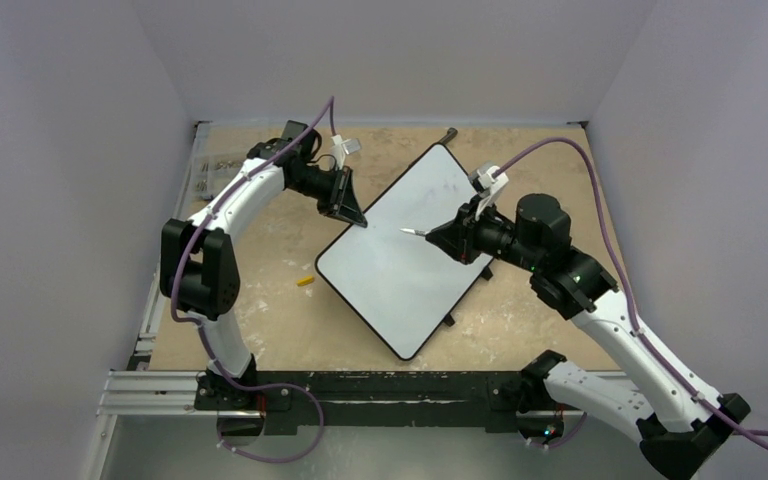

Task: Write a sentence on the whiteboard
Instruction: Hold the whiteboard on the whiteboard stand, then write a sentence on the whiteboard.

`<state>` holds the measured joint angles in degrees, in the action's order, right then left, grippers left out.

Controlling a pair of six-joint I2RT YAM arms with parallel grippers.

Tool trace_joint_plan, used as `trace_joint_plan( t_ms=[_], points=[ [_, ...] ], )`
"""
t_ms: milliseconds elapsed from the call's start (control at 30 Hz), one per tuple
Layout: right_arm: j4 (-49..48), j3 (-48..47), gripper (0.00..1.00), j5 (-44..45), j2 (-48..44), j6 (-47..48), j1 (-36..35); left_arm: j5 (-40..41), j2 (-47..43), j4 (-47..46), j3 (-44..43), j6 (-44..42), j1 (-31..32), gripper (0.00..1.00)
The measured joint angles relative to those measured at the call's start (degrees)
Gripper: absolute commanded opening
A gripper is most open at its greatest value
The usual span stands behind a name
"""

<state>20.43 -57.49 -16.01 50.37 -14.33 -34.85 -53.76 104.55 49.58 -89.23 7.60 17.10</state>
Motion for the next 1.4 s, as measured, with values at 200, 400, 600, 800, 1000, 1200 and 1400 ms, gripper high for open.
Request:
trace_joint_plan(
  t_ms=[200, 400, 600, 800, 1000, 1200, 1400],
  points=[
    [-1.2, 0.66, 0.0, -5.9, 3.87, 3.39, -0.28, 0.81, 0.0, 0.22, -0.02, 0.13, 0.55, 0.0],
    [-0.57, -0.59, 0.0, -3.98, 9.86, 7.58, -6.78, 1.4, 0.0, 0.35, -0.04, 0.26, 0.81, 0.0],
    [-0.59, -2.56, 0.0, -0.04, 13.75, 9.05, -10.93, 2.16, 0.0, 0.81, -0.28, 0.26, 1.14, 0.0],
    [-0.68, -4.04, 0.0, 4.24, 14.82, 9.01, -13.6, 3.19, -0.02, 1.16, -0.57, 0.28, 1.4, 0.0],
    [-0.7, -4.98, 0.0, 7.1, 17.53, 9.05, -16.33, 3.54, -0.11, 1.42, -0.7, 0.61, 1.57, 0.0],
    [-0.79, -5.01, 0.0, 7.78, 18.25, 9.29, -16.96, 3.89, -0.52, 0.87, -0.26, 1.64, 2.05, 0.0],
    [-0.79, -5.09, 0.0, 7.76, 18.27, 9.64, -17.35, 4.07, -0.52, 0.9, -0.28, 1.81, 2.16, 0.0]
  ],
)
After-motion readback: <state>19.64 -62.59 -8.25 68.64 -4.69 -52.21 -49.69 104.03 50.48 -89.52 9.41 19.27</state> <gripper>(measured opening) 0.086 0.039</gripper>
